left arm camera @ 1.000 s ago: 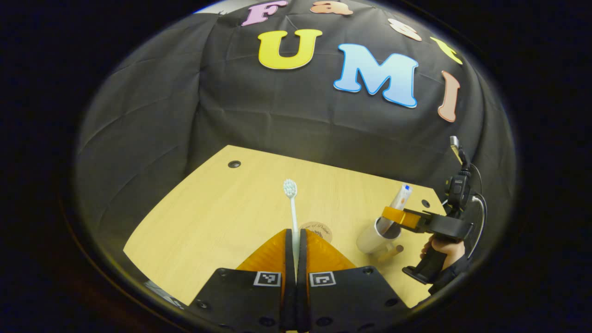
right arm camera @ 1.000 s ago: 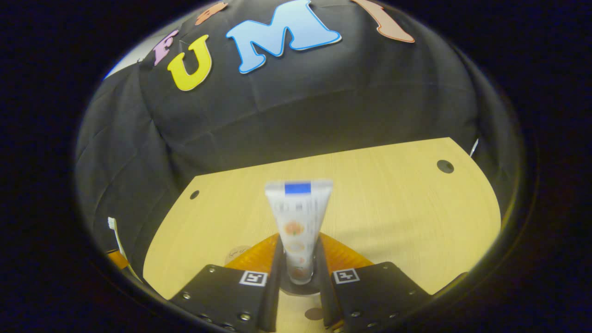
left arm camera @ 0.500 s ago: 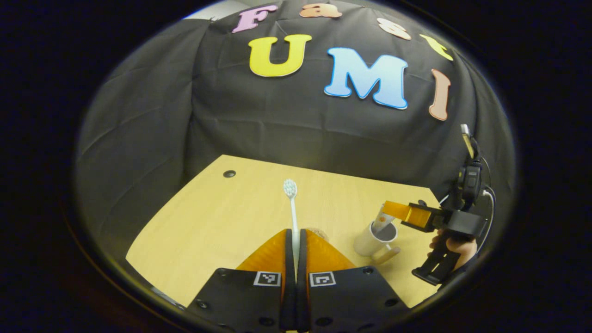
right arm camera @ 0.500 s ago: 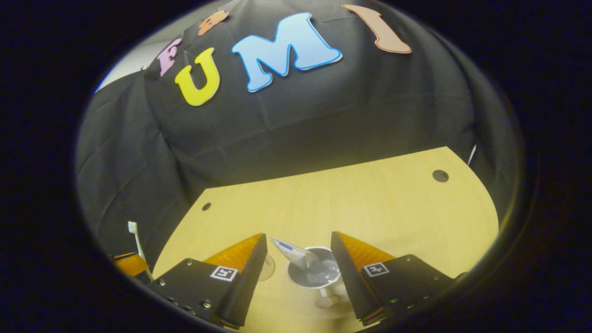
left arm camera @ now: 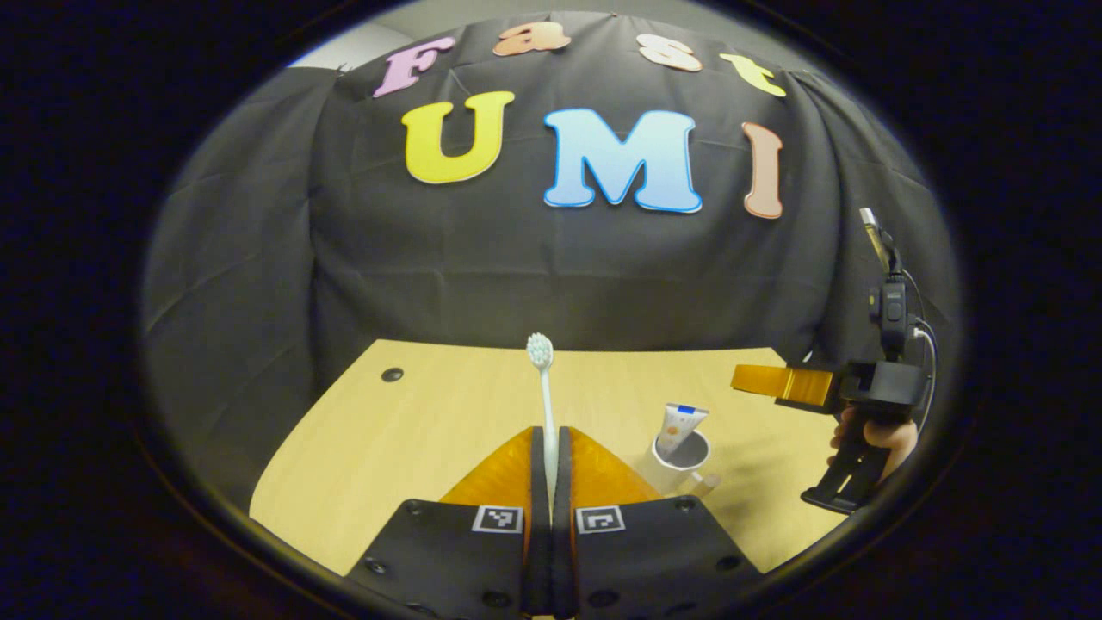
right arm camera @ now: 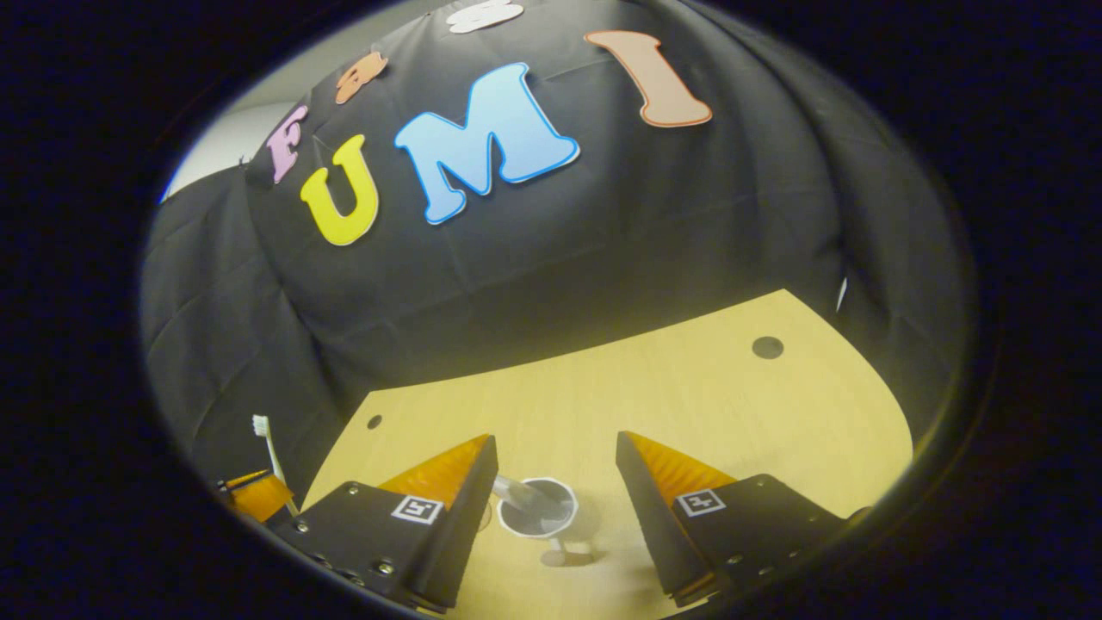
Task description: Put the toothbrush and toothpaste on the desktop into the cup, then pick up the cup and place it on the coaster on the desktop.
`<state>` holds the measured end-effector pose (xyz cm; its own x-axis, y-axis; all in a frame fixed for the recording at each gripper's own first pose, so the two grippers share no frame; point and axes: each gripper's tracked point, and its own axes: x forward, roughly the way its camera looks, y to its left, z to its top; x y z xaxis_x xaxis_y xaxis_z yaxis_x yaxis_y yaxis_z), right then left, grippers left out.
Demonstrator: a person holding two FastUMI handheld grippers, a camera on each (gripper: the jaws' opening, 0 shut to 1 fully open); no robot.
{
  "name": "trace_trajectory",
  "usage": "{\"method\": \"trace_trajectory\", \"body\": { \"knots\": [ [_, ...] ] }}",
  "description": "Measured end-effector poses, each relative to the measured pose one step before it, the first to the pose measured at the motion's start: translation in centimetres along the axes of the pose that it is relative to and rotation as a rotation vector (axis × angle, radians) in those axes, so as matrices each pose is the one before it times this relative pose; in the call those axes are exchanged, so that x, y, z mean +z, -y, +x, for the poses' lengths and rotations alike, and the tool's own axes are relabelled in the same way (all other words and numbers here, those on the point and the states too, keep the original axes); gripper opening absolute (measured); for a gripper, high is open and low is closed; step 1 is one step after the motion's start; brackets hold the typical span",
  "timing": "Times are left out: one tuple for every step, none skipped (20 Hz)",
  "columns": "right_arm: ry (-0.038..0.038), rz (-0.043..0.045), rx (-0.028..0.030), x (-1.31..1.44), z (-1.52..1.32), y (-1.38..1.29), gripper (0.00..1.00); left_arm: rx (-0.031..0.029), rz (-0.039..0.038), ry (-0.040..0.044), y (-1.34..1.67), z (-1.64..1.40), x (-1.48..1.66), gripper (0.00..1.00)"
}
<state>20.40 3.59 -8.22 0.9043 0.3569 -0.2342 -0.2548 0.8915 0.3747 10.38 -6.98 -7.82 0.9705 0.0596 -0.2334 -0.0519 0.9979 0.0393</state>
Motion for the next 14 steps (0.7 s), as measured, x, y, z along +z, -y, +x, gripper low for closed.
{"method": "trace_trajectory", "body": {
  "knots": [
    [-0.00083,0.00834,-0.01289,-0.112,-0.279,0.649,0.83,-0.01943,0.01515,0.01376,0.9,0.385,0.448,0.08],
    [-0.00237,0.00648,-0.01298,-0.188,-0.349,0.672,0.83,-0.01897,0.01544,0.01103,0.79,0.549,0.292,0.08],
    [-0.00296,0.00474,-0.01404,-0.211,-0.318,0.623,0.83,-0.02,0.01485,0.0119,0.884,0.515,0.401,0.08],
    [-0.00342,0.00165,-0.01388,-0.241,-0.266,0.73,0.83,-0.01898,0.01592,0.01028,0.8,0.527,0.451,0.08],
    [-0.00552,0.00181,-0.01533,-0.252,-0.294,0.727,0.83,-0.02063,0.01585,0.01068,0.886,0.595,0.379,0.08],
    [-0.0046,0.00456,-0.0134,-0.287,-0.318,0.792,0.83,-0.01946,0.01589,0.01357,0.947,0.508,0.258,0.08],
    [-0.007,0.00808,-0.01434,-0.3,-0.365,0.741,0.83,-0.02133,0.01429,0.01453,0.845,0.552,0.273,0.08],
    [-0.00756,0.01027,-0.01522,-0.369,-0.281,0.906,0.83,-0.02323,0.01522,0.01334,1.157,0.556,0.404,0.08],
    [-0.00594,0.01021,-0.01522,-0.286,-0.437,0.953,0.83,-0.02216,0.0176,0.01346,1.015,0.721,0.287,0.08],
    [-0.00465,0.00914,-0.01757,-0.389,-0.423,1.044,0.83,-0.01814,0.0192,0.01084,0.944,0.799,0.127,0.08],
    [-0.00737,0.00555,-0.01792,-0.342,-0.268,1.043,0.83,-0.01865,0.01579,0.00511,0.901,0.804,0.056,0.09],
    [-0.00801,0.0028,-0.01917,-0.397,-0.257,1.111,0.83,-0.01925,0.00913,0.00268,0.33,0.126,-0.553,0.08],
    [-0.00641,0.00333,-0.0173,-0.286,-0.254,1.066,0.83,-0.01686,0.007,0.00183,0.842,0.855,-0.106,0.08],
    [-0.00516,0.00481,-0.01589,-0.159,-0.215,1.005,0.83,-0.01384,0.00536,0.00254,1.343,1.305,0.44,0.08]
  ]
}}
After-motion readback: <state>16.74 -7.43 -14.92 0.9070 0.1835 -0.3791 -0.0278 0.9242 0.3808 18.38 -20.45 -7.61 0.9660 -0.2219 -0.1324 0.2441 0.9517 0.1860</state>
